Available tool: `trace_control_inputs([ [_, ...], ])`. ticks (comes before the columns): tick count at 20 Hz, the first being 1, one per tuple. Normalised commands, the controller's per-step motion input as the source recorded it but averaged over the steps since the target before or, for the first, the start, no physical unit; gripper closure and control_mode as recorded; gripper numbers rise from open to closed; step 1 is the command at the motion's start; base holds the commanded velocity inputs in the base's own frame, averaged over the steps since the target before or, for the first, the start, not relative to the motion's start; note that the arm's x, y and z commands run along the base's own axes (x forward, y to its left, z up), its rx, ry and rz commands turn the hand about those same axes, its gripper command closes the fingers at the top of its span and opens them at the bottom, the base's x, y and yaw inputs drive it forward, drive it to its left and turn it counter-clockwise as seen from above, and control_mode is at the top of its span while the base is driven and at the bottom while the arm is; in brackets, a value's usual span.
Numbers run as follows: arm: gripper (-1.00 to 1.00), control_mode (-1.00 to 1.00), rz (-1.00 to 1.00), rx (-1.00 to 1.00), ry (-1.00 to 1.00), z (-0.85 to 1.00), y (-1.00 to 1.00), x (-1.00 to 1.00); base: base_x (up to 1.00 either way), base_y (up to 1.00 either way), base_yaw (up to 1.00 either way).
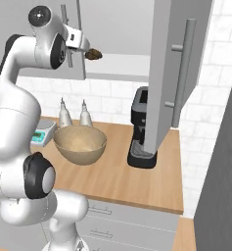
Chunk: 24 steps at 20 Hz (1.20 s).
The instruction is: Open the cabinet, pick up the bread from the cabinet and place it in the basket. Then move the basket to the dining counter.
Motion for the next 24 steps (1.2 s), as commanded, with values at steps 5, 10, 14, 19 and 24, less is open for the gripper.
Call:
trace_control_inputs([
  [5, 1.00, -1.00, -0.04, -0.01, 0.00, 0.01, 0.17, -0.01, 0.00, 0.00, 0.00],
  [10, 1.00, -1.00, -0.16, -0.13, 0.00, 0.07, 0.50, -0.77, 0.00, 0.00, 0.00],
  [14, 1.00, -1.00, -0.07, -0.10, -0.02, 0.00, 0.21, -1.00, 0.00, 0.00, 0.00],
  [19, 1.00, -1.00, -0.24, -0.11, -0.09, 0.01, 0.91, -1.00, 0.00, 0.00, 0.00],
  [24, 1.00, -1.00, -0.25, -0.16, -0.09, 0.05, 1.00, -1.00, 0.00, 0.00, 0.00],
])
